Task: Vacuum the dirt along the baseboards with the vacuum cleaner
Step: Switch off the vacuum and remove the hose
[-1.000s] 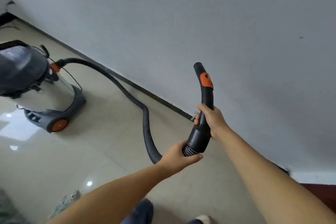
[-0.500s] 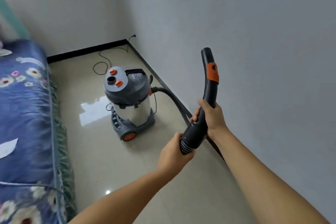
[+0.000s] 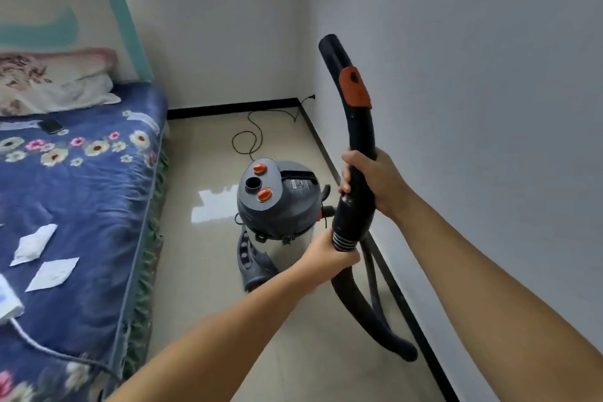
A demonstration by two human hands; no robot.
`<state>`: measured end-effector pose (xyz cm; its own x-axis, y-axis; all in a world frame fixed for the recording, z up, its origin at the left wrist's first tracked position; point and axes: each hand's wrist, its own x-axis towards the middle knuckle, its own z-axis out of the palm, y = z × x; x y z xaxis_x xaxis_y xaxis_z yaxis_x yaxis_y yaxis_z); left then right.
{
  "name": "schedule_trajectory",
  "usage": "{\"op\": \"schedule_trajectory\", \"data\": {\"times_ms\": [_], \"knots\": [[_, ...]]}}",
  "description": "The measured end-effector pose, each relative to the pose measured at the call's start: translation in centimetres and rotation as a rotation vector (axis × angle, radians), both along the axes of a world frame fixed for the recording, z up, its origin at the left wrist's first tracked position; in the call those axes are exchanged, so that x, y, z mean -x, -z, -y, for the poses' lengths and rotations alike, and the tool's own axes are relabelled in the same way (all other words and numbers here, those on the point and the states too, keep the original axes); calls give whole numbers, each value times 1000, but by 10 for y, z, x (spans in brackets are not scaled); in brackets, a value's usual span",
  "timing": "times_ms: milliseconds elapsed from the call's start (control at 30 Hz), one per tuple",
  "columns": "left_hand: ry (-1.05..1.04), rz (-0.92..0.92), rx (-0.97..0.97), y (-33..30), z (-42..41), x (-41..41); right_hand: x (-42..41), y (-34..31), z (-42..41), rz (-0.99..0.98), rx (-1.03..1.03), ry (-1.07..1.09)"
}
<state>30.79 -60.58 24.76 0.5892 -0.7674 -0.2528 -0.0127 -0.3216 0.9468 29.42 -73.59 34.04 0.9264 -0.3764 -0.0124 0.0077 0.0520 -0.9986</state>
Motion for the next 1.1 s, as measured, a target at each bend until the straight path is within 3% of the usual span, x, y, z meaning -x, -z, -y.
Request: {"op": "schedule_trajectory", "data": {"times_ms": [133,333,500,667,733,867,1100], "knots": [[-144,-51,-23,16,13,-55,-66,30,11,-54,-14,114],[-171,-76,-35,58,29,-162,-175,72,28,-77,-41,189],[-4,-117,-111,97,48,-277,-285,105,39,-215,19,96],[372,-84,-335,137,67,-388,-358,151,68,-374,49,310],[400,2,-424,157,73,-428,-364,171,85,-429,33,393],[102,415,-528,203,82,-497,-347,205,112,-520,-57,563],[221,733,-572,260,98,-524,-324,243,120,-597,-97,634]]}}
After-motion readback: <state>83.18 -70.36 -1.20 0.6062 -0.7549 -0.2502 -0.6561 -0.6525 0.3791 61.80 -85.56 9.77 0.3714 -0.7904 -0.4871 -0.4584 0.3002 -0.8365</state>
